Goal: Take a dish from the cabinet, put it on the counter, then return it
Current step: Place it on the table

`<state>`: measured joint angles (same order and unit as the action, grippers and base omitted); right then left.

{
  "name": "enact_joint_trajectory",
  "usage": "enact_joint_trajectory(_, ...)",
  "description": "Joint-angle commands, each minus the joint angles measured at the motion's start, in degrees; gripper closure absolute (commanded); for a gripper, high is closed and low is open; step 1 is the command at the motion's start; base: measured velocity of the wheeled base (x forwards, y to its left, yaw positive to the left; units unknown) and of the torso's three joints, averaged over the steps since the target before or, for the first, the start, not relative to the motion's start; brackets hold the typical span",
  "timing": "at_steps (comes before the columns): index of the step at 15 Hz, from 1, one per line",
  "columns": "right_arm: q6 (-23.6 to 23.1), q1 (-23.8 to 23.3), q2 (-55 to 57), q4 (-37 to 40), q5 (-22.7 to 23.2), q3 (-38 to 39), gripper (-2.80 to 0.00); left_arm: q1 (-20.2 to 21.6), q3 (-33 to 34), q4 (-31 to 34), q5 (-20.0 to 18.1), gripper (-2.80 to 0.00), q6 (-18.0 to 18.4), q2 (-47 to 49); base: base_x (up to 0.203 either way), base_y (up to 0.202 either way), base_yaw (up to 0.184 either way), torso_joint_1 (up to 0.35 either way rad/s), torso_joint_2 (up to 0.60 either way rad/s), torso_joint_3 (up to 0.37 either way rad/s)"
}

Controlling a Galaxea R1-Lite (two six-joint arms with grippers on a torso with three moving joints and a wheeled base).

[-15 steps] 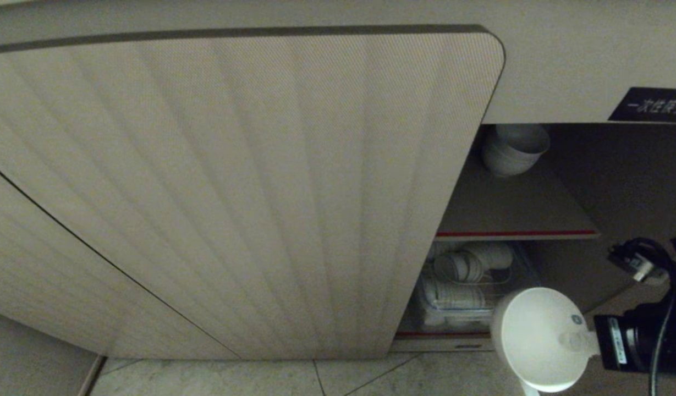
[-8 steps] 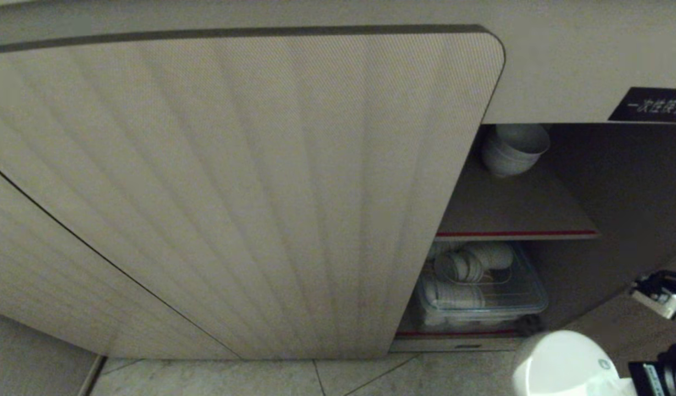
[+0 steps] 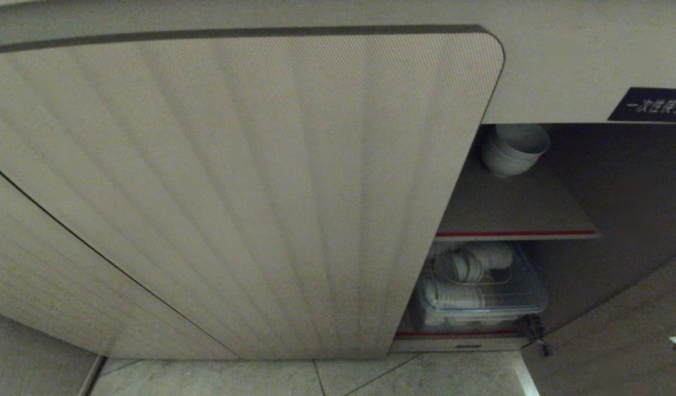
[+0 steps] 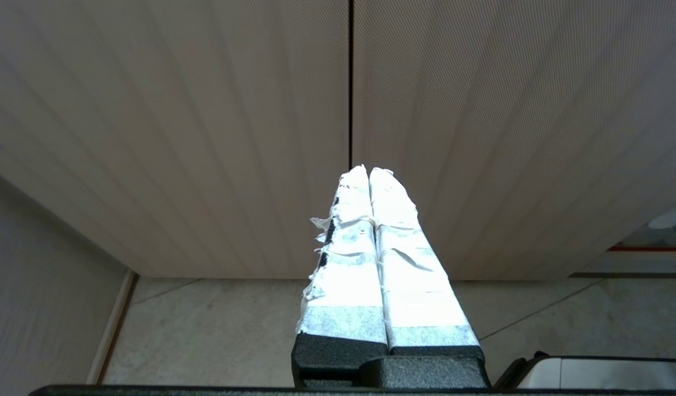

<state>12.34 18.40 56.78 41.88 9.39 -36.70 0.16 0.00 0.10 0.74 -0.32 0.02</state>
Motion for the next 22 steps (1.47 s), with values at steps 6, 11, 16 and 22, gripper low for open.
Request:
enact_joint_trajectory(6, -0.3, 0.1, -3.1, 2.6, 0.1, -0.2, 0.0, 0.0, 0.0, 0.0, 0.0, 0.0, 0.0, 0.0, 0.0, 0.0, 0.0, 0.0, 0.0, 0.0)
enact_joint_trajectory(11, -0.5, 0.7, -3.2, 2.7, 0.0, -0.2, 0.0, 0.0, 0.0, 0.0, 0.0, 0.0, 0.0, 0.0, 0.0, 0.0, 0.0, 0.0, 0.0, 0.0)
enact_joint_trajectory(16, -0.4, 1.1, -3.7, 2.7, 0.1, -0.1, 0.0, 0.0, 0.0, -0.1, 0.0, 0.0, -0.1, 0.0, 0.0, 0.0, 0.0, 0.0, 0.0, 0.0)
enact_joint_trajectory(22, -0.4, 2.2, -3.8, 2.7, 0.1, 0.0, 0.0, 0.0, 0.0, -0.1, 0.0, 0.0, -0.1, 0.0, 0.0, 0.0, 0.0, 0.0, 0.0, 0.0)
